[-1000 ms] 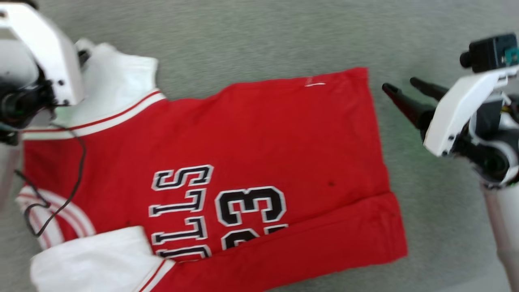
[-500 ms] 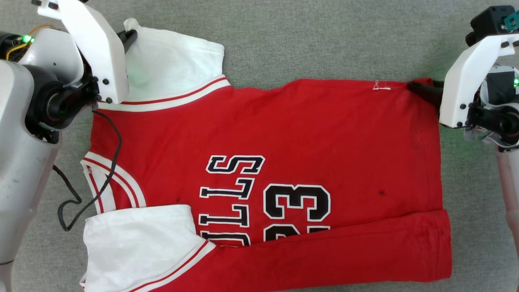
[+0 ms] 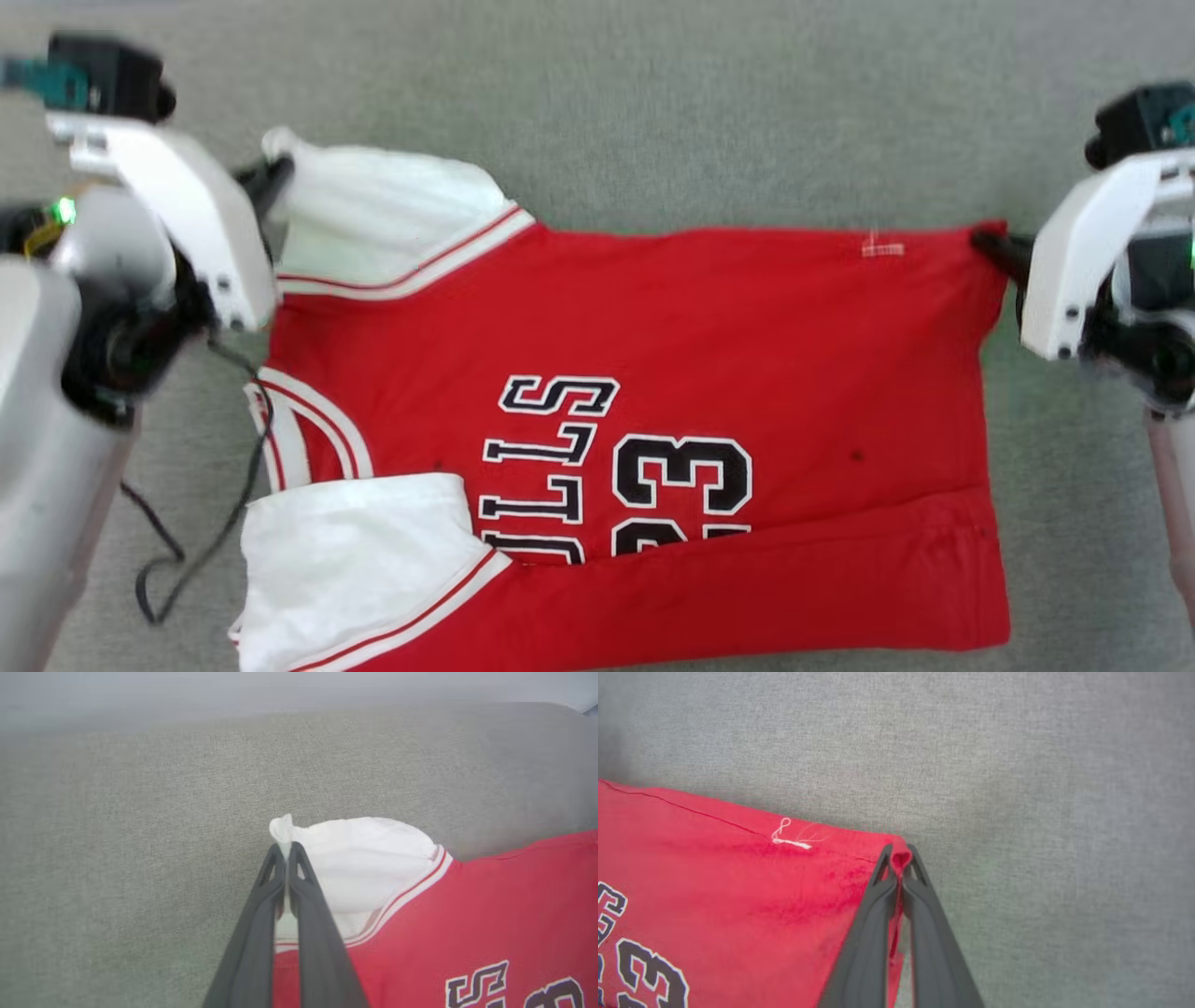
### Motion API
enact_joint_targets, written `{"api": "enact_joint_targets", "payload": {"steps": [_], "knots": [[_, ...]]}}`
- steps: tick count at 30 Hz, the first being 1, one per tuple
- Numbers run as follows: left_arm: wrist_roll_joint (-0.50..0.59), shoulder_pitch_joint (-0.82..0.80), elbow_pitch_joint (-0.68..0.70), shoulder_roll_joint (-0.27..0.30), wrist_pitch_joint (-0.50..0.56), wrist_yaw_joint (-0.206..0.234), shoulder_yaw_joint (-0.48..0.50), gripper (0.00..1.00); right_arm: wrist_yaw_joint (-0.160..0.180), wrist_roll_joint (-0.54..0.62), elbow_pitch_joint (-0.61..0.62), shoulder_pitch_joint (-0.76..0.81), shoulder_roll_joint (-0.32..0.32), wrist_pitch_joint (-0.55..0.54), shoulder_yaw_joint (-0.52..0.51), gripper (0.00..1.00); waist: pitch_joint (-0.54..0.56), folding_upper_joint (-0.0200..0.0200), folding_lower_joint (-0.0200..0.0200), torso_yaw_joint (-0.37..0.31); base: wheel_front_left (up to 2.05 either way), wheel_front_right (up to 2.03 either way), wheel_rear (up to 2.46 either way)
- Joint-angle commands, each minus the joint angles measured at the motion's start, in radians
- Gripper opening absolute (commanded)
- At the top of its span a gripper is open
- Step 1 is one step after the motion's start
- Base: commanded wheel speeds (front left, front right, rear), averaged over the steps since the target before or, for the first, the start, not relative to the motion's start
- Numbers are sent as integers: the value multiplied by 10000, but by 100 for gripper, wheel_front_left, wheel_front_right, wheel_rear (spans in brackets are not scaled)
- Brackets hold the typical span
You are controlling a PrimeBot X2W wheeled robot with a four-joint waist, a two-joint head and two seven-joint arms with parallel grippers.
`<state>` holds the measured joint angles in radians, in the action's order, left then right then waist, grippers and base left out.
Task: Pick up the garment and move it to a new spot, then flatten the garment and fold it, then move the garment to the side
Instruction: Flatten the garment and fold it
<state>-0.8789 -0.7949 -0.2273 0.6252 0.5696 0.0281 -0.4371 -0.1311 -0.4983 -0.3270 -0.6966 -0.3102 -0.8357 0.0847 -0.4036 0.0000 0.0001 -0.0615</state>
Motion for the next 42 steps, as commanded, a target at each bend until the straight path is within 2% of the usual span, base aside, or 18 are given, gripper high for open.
{"api": "enact_joint_targets", "payload": {"steps": [1,8,9,16,21,22,23,24,25,26,30,35,38,42], "knots": [[-219,744,203,67,-288,116,189,0,8,4,123,521,16,73,-155,0,720,0,-1,121,0,0,0],[-999,3879,1062,87,-1531,825,948,0,8,-87,484,2563,218,357,-773,0,2004,0,-1,325,0,0,0],[-999,3879,1062,87,-1531,825,948,0,8,-87,484,2563,218,357,-773,0,2004,0,-1,325,0,0,0],[-1533,6668,1816,-2,-2298,1474,1389,0,8,-159,884,4426,578,811,-1317,0,2611,0,-1,416,0,0,0],[-1842,8133,2108,-120,-2425,1775,1392,0,8,5,1146,5482,793,1125,-1518,0,2777,0,-1,385,0,0,0],[-1909,8317,2107,-200,-2379,1787,1315,0,8,58,1154,5629,829,1232,-1527,11,2793,0,-1,380,0,0,0],[-1948,8471,2094,-299,-2310,1740,1205,0,8,124,1092,5823,874,1292,-1486,37,2820,0,-1,366,0,0,0],[-1948,8565,2051,-356,-2313,1707,1108,0,8,183,1035,5940,881,1432,-1489,80,2846,0,-1,358,0,0,0],[-1925,8618,1977,-447,-2363,1699,1033,41,8,203,1028,5998,930,1646,-1470,100,2870,0,-1,349,0,0,0],[-1944,8668,1886,-595,-2383,1683,955,100,8,185,990,6059,1043,1808,-1434,100,2897,0,-1,338,0,0,0],[-1717,8587,1564,-922,-2799,1543,711,100,6,66,1016,6332,1138,2333,-1376,100,3108,0,-1,296,0,0,0],[-920,8336,1704,-990,-4026,1417,758,100,8,-10,1853,6609,917,3076,-1680,100,3525,0,-1,245,0,0,0],[-431,8209,1970,-1137,-4774,1635,854,100,8,-21,2493,6727,782,3218,-2094,100,3784,0,-1,229,0,0,0],[414,7925,2462,-1429,-6001,1977,878,100,8,118,3441,6793,624,2431,-2884,100,4082,0,-1,259,0,0,0]]}}
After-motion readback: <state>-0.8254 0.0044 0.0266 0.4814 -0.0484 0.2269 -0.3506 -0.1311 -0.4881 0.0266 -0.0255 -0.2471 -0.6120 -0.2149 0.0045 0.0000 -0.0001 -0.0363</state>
